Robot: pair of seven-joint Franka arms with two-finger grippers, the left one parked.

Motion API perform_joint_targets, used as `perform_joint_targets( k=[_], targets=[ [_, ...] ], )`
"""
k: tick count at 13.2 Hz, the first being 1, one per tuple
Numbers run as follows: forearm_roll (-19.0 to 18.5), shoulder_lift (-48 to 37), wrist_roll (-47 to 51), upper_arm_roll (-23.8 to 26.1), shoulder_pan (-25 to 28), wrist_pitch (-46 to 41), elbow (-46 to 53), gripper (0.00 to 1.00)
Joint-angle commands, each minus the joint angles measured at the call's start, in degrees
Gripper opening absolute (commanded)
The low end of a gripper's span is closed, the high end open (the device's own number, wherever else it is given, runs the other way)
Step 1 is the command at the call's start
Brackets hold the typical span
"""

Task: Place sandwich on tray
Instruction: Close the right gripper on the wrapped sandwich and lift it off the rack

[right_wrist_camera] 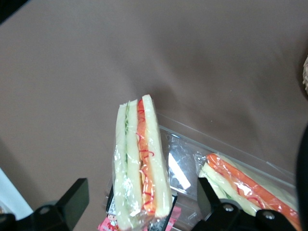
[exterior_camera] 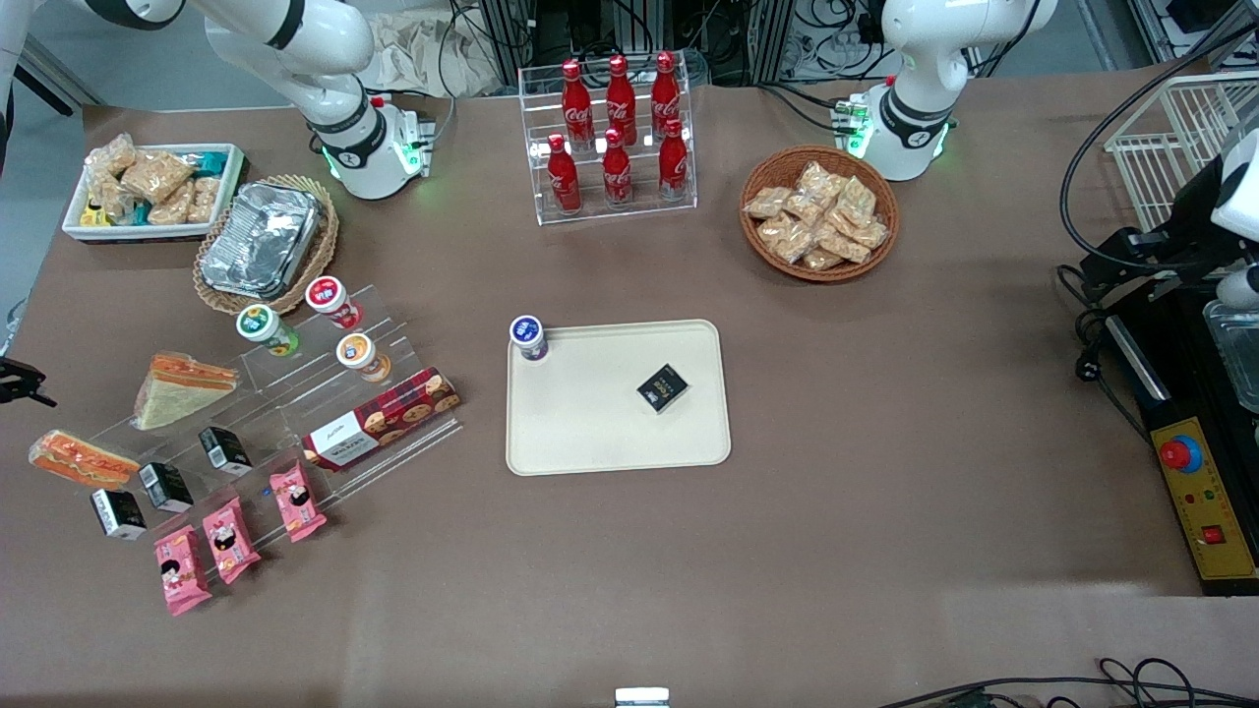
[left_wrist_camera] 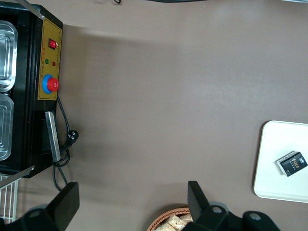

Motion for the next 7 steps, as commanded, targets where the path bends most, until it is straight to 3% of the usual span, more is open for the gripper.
perform_joint_targets(
  k=[1, 3, 7],
  targets=[
    [4.92, 1.83, -2.87, 0.06, -0.99, 0.31, 1.57, 1.00],
    [6.95, 2.36, -3.41, 0.06, -1.16, 0.22, 1.48, 1.00],
    [7.13, 3.76, -3.67, 0.33, -0.81, 1.53, 1.31, 1.00]
  ],
)
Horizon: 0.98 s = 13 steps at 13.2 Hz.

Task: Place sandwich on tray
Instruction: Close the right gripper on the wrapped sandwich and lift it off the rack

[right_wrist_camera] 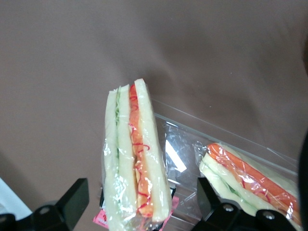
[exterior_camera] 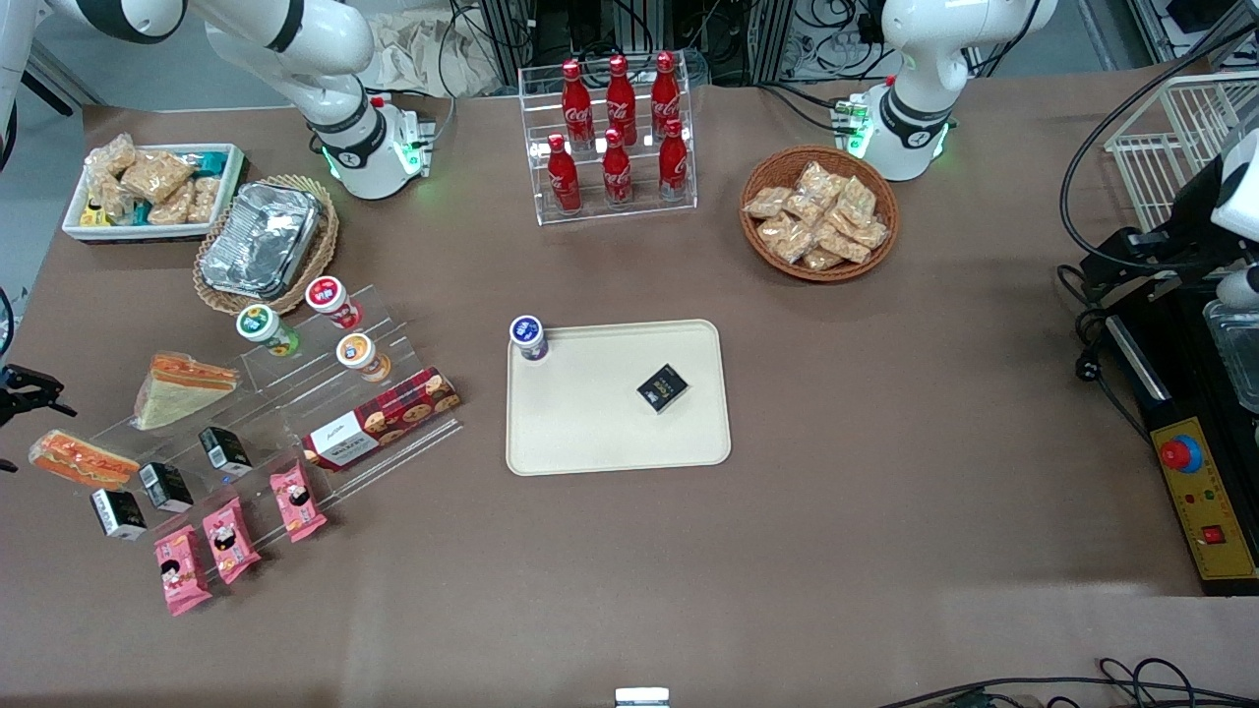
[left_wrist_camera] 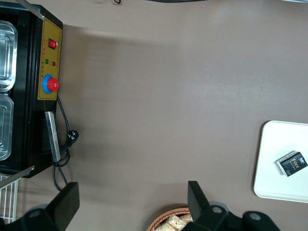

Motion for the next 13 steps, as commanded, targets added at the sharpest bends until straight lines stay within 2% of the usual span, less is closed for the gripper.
perform_joint_targets(
  k=[1, 4, 6, 7, 9, 11, 13],
  targets=[
    [1.82, 2.26, -1.27, 0.22, -0.10, 2.14, 1.21, 1.00],
    [1.82, 3.93, -1.18, 0.22, 0.43, 4.42, 0.86, 0.99],
    [1.90, 4.38, -1.18, 0.31, 0.43, 5.57, 0.16, 0.96],
    [1.90, 4.55, -1.18, 0.31, 0.43, 6.70, -0.89, 0.90],
    [1.90, 4.82, -1.18, 0.31, 1.04, 10.57, -3.00, 0.54],
    [1.90, 4.82, -1.62, 0.39, 0.79, 12.16, -3.27, 0.43],
    [1.90, 4.29, -1.80, 0.39, 1.22, 13.22, -3.19, 0.27]
  ],
)
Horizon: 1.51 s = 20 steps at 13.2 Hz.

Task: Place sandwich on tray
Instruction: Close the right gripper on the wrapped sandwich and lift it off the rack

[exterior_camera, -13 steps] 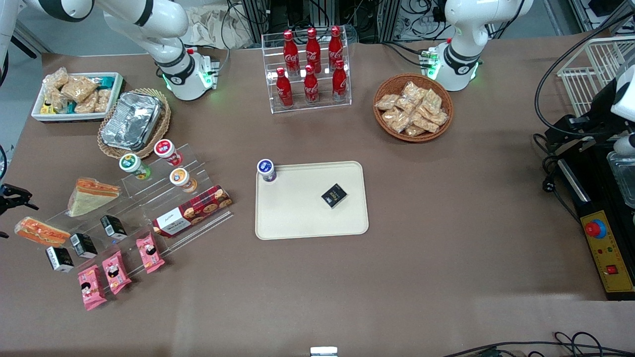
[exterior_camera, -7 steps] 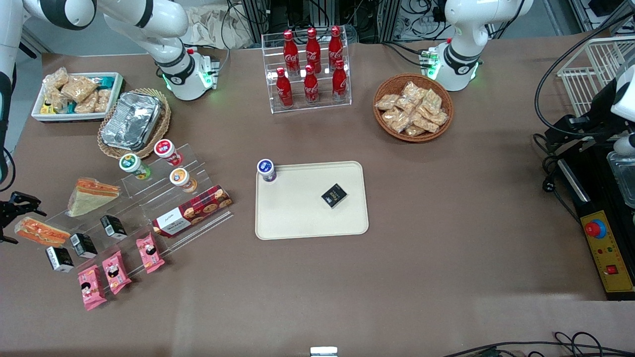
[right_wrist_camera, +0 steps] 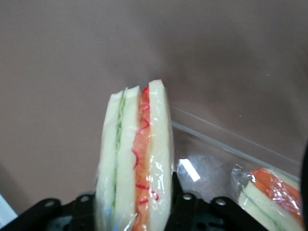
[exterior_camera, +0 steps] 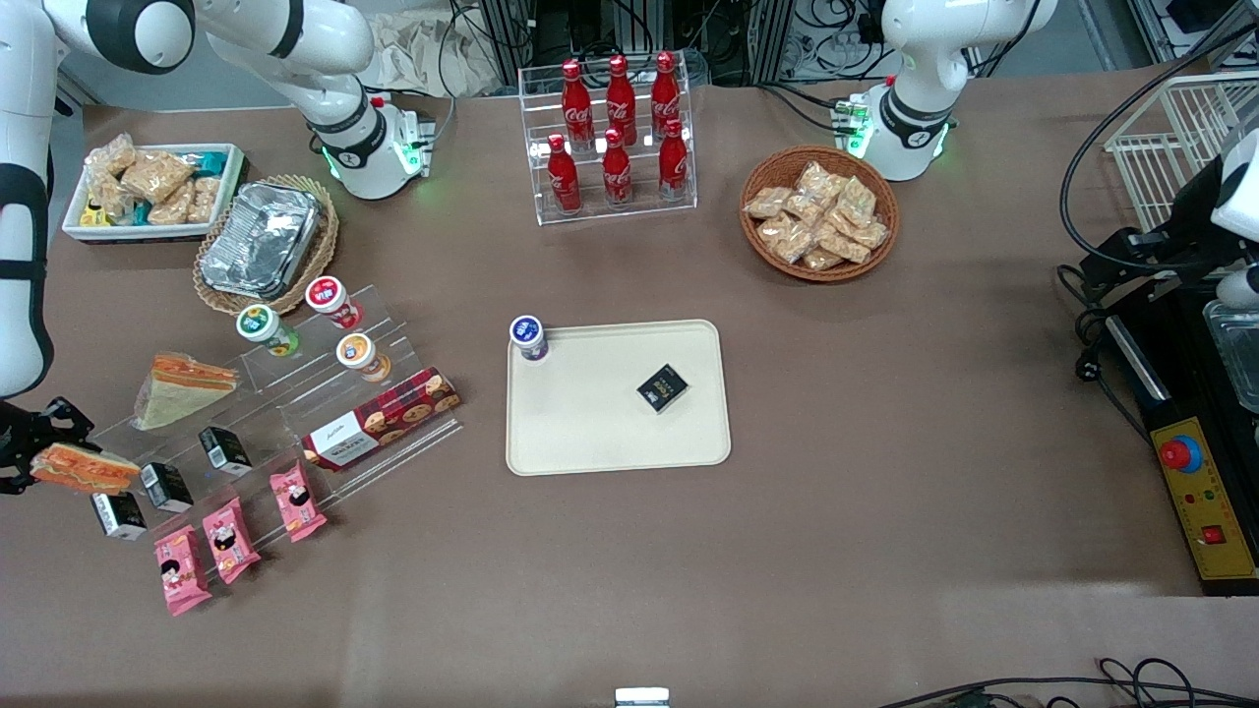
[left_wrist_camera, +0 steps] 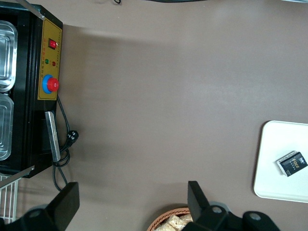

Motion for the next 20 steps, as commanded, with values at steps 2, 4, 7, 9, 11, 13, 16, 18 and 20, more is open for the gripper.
perform_joint_targets(
  k=[2, 4, 7, 9, 11, 13, 16, 18, 20],
  targets=[
    [1.85, -2.12, -3.13, -0.26, 0.55, 1.98, -0.11, 0.18],
    [1.68, -4.67, -4.45, -0.26, 0.81, 1.80, 0.24, 0.01],
    [1.85, -5.82, -9.72, -0.08, 1.16, -1.95, 5.84, 0.00],
    [1.85, -5.82, -10.96, 0.01, 1.51, -6.61, 10.50, 0.00],
    [1.85, -5.82, -11.14, 0.01, 3.52, -11.70, 13.50, 0.00],
    [1.85, -7.66, -12.45, -0.08, 6.76, -16.81, 14.21, 0.00],
    [1.07, -10.38, -12.46, -0.26, 13.44, -22.61, 14.22, 0.00],
    [-0.78, -11.09, -16.12, -0.26, 17.93, -26.22, 14.39, 0.00],
    [-0.87, -12.24, -18.25, -0.17, 22.06, -27.98, 14.30, 0.00]
  ],
)
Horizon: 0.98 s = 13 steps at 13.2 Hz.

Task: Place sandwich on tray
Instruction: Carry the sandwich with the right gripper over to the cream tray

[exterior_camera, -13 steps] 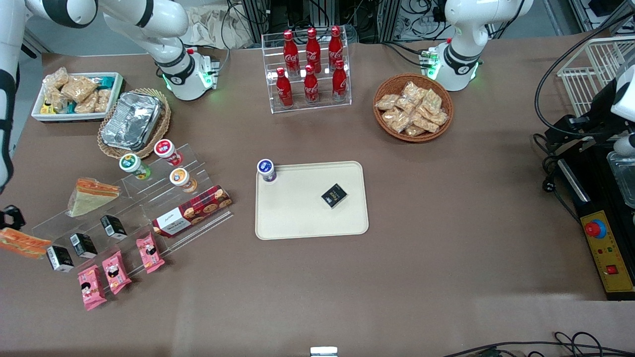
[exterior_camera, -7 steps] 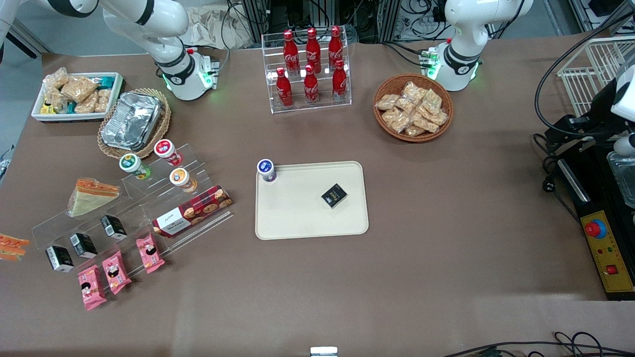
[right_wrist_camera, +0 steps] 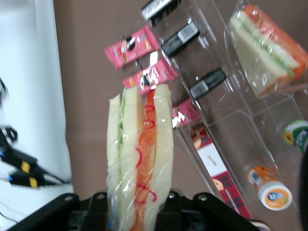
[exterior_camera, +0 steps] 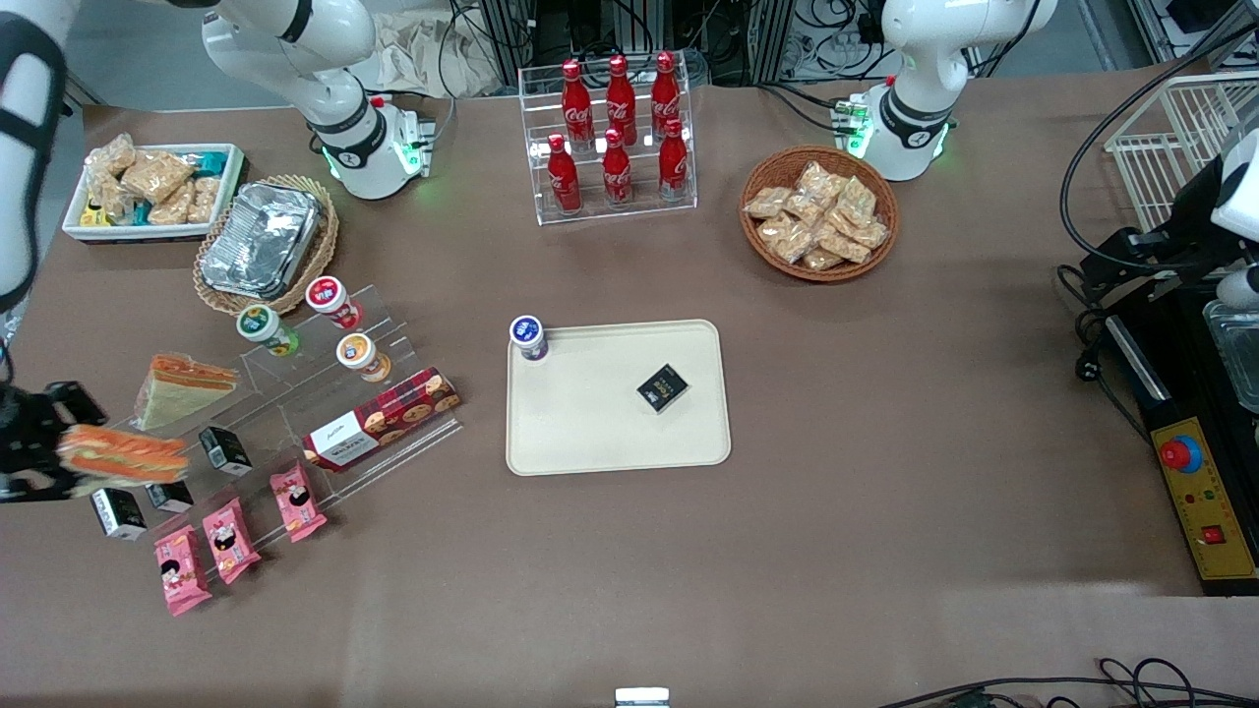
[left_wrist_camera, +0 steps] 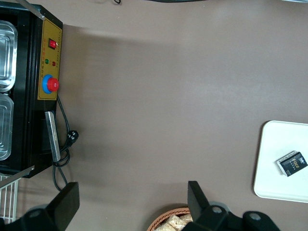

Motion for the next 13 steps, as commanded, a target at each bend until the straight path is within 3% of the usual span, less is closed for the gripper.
perform_joint_targets(
  k=[1, 4, 8, 10, 12, 13],
  targets=[
    [-0.83, -1.54, -6.00, -0.54, 4.99, -3.35, 0.13, 0.00],
    [-0.57, -2.68, -29.34, -0.54, 8.87, -8.44, 0.13, 0.00],
    [-0.84, -2.68, -34.74, -0.71, 14.05, -8.45, 0.13, 0.00],
    [-1.27, -2.68, -45.85, -0.71, 15.90, -8.45, 0.04, 0.00],
    [-4.24, -2.68, -64.03, -0.80, 18.62, -8.54, -0.22, 0.00],
    [-8.27, -2.60, -71.17, -0.72, 20.29, -7.93, -0.40, 0.00]
  ],
)
